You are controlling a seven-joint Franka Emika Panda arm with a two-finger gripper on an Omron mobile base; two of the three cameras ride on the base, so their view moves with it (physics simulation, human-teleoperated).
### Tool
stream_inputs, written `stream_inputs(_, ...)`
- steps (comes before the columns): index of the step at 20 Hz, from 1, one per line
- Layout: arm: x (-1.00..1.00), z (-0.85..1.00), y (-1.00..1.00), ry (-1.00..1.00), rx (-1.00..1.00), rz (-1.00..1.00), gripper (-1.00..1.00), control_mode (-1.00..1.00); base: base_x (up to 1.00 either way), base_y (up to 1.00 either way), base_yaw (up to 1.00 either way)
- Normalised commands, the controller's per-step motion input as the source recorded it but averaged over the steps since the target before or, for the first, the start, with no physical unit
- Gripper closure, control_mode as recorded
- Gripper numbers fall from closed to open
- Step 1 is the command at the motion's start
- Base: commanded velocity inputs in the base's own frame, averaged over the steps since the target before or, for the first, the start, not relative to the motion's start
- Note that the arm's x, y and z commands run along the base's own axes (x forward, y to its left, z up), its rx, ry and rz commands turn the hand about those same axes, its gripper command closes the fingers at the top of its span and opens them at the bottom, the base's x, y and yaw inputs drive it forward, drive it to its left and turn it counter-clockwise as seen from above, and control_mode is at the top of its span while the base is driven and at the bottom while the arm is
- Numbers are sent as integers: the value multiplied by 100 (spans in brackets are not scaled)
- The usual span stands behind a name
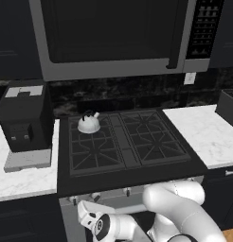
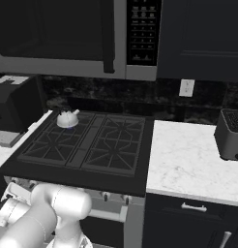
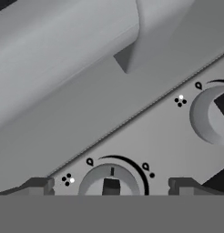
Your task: Turn off the rear left burner of the stove.
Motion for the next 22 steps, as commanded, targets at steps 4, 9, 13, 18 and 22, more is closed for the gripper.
stream_inputs(4,0,0,-19,-1,0,-2,-100,-100,0,0,0)
stream_inputs(9,0,0,0,0,0,0,-100,-100,0,0,0)
stream_inputs(13,0,0,0,0,0,0,-100,-100,0,0,0)
stream_inputs(18,0,0,0,0,0,0,100,-100,0,0,0)
stream_inputs(22,0,7,0,0,5,-2,100,-100,0,0,0)
